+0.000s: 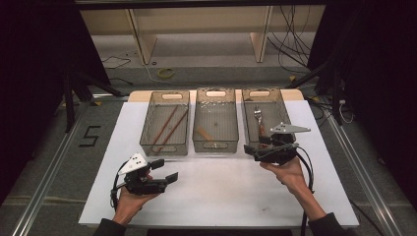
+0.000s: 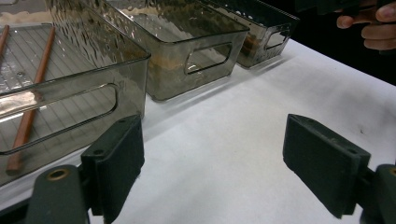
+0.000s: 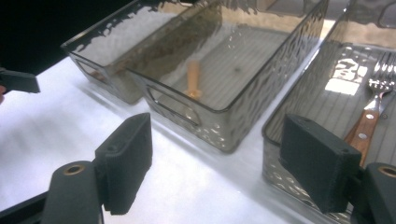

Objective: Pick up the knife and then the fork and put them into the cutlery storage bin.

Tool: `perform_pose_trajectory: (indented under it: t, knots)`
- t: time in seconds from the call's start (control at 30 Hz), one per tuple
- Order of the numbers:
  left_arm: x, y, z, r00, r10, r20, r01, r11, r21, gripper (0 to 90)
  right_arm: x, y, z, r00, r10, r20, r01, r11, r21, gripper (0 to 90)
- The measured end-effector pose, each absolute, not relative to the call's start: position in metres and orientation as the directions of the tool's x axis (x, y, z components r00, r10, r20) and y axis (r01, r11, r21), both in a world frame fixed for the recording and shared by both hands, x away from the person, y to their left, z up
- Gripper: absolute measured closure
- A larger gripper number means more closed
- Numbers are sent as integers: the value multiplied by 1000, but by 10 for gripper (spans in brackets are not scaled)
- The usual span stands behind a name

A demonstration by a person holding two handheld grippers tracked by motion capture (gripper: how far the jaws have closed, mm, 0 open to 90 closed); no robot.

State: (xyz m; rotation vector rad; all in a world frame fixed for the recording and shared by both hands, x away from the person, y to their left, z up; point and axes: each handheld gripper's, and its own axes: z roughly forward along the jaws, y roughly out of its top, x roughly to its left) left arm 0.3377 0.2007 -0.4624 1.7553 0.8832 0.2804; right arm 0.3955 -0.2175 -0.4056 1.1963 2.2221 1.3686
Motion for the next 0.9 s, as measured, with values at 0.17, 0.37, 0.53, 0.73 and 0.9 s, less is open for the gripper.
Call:
perform_pose_trajectory:
  t: [0.17,0.37,0.53,0.73,0.9]
  knots:
    - [336,202,-462,692,680,-244,426,-111,898,199,383,-215,-409,-647,746,160,476,231,848,259]
    - [334,203,-461,697,676,-240,422,-116,899,199,368,-213,-413,-674,722,157,460,244,854,253]
    - [334,203,-461,700,671,-244,426,-118,897,199,357,-214,-418,-686,711,157,445,238,863,251]
    - [334,202,-462,702,667,-251,429,-114,896,199,347,-217,-425,-691,704,164,437,226,871,247]
    - [334,202,-462,705,663,-254,431,-115,895,199,339,-223,-429,-691,702,169,431,212,877,245]
